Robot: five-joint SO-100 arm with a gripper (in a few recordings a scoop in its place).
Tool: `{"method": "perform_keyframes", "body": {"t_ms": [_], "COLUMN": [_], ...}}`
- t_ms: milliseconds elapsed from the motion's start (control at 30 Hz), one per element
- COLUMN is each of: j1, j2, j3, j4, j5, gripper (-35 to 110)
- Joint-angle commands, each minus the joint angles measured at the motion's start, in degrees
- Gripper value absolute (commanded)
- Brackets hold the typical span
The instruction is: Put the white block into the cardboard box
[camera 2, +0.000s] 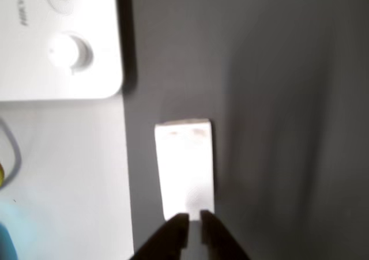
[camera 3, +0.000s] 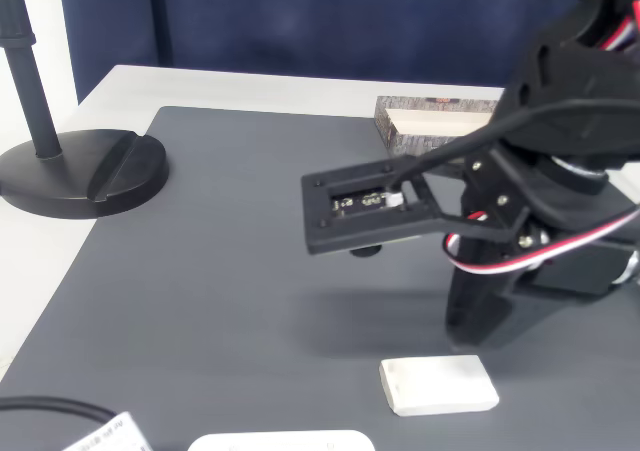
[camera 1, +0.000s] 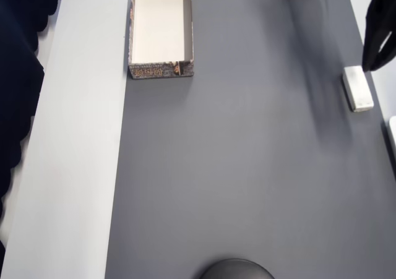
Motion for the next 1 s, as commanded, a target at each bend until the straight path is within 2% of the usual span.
{"method": "perform_keyframes", "body": {"t_ms": [0,500,800,967], "j1": [-0.79,-0.88,-0.79,-0.09], "j2": [-0.35,-1.76,-1.85,-1.85], "j3": [-5.71,-5.8,-5.8,-5.19], "j4": [3.96,4.39,4.31,4.31], "j5": [0.0,8.0,4.75,7.38], "gripper": [1,-2,0,8]}}
